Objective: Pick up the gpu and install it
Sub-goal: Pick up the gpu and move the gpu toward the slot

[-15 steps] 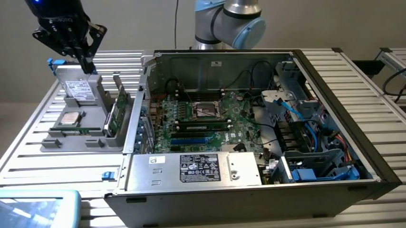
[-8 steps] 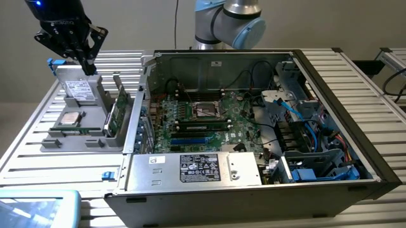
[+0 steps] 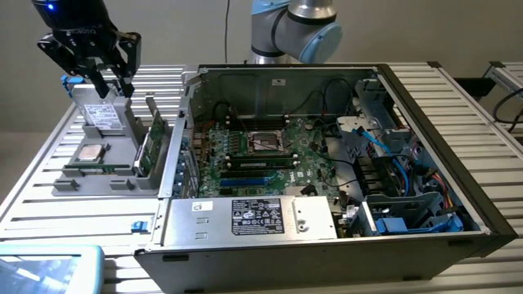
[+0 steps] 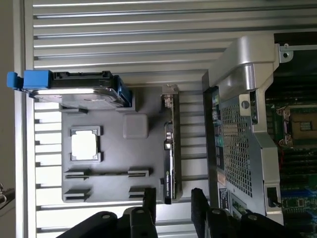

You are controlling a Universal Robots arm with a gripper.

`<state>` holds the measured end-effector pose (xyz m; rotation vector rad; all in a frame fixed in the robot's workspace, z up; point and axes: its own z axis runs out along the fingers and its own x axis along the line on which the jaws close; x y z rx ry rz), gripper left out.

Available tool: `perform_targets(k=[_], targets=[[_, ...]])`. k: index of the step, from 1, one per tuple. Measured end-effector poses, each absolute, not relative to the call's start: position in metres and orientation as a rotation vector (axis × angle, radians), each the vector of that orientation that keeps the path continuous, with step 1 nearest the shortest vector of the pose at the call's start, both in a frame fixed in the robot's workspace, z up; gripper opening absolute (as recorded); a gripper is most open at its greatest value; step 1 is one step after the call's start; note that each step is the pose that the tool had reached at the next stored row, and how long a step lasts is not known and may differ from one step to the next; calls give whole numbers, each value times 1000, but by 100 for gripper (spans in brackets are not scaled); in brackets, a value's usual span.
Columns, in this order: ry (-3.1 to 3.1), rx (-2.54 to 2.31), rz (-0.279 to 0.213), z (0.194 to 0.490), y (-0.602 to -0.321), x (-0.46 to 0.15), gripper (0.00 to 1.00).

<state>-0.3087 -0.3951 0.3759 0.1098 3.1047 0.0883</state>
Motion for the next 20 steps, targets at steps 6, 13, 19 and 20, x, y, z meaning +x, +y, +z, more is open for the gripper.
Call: perform_targets(k=[6,13,19,20], targets=[[3102,110,105,366,-395,-310,49],[3101,110,126,355,-395,-313,49],[3099,111,169,346,-398,-315,49],[3099,111,170,344,-398,-315,49]])
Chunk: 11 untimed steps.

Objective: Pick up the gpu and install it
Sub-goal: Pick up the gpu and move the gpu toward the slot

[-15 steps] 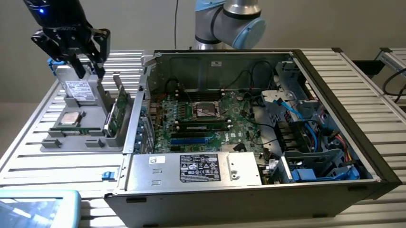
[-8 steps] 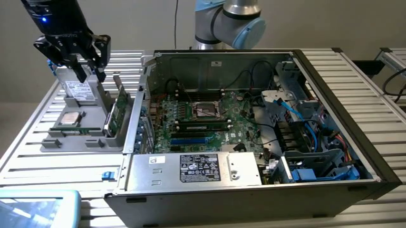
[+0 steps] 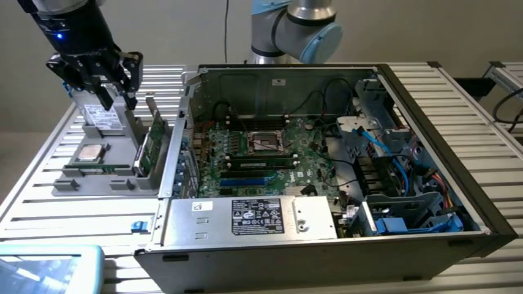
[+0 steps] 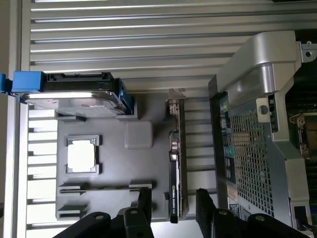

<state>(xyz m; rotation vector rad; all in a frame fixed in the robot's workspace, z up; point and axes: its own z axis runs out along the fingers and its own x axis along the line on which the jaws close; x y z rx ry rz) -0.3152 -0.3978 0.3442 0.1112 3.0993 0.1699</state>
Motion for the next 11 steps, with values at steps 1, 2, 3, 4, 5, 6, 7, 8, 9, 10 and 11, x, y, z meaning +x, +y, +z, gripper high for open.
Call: perform_targets(k=[1,2,3,4,5,6,7,8,9,10,11], targets=[[3099,111,170,342,-398,-315,49],[3099,111,170,341,-398,-315,49],[3099,111,170,339,-398,-315,49],[3099,111,170,337,-398,-315,49],[3099,111,170,335,-398,-315,49],[3099,111,170,333,-398,-315,49],[3099,111,170,332,-398,-315,49],[3099,111,170,330,-398,-315,49],[3099,111,170,328,-398,-315,49],[3099,111,170,326,-398,-315,49],[3099,111,170,324,-398,-315,49]])
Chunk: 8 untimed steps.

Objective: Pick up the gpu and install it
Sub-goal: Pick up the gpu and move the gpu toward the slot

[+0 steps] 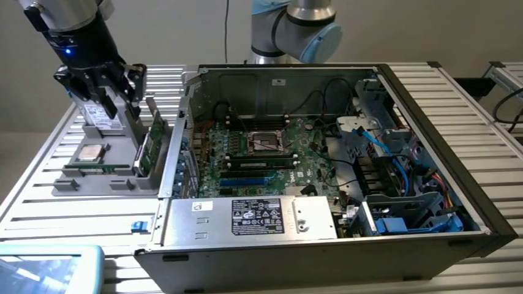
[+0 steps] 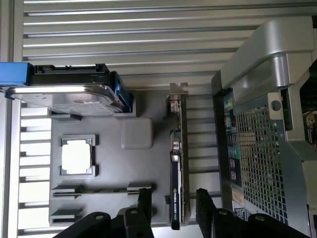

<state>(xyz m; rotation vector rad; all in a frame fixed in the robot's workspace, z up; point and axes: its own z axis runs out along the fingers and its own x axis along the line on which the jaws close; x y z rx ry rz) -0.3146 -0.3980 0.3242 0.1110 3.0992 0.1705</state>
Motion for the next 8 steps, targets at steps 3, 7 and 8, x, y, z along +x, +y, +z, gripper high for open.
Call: perform_targets(k=[3,7,8], targets=[[3099,111,170,319,-398,-314,49],[3099,111,170,312,-398,-312,49],[3099,111,170,310,-398,-310,49]])
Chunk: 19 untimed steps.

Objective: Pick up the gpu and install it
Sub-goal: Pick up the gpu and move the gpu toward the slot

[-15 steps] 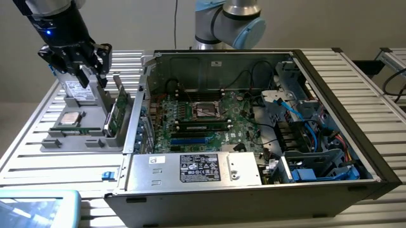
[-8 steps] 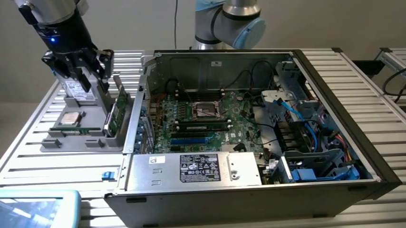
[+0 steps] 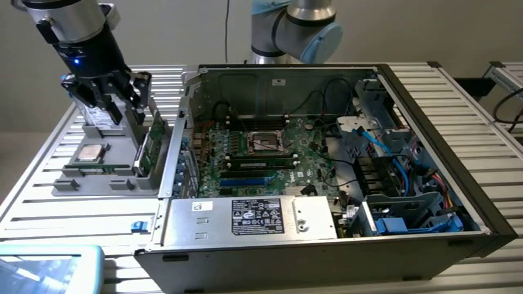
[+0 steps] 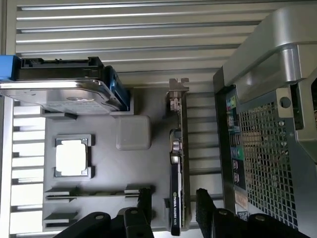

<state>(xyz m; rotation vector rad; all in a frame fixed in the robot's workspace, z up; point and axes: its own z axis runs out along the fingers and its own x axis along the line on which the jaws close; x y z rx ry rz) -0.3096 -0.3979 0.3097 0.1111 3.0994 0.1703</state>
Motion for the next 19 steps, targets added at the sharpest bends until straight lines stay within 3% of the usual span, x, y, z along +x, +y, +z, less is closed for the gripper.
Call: perform_targets(k=[19], targets=[[3099,113,207,278,-399,-309,49]])
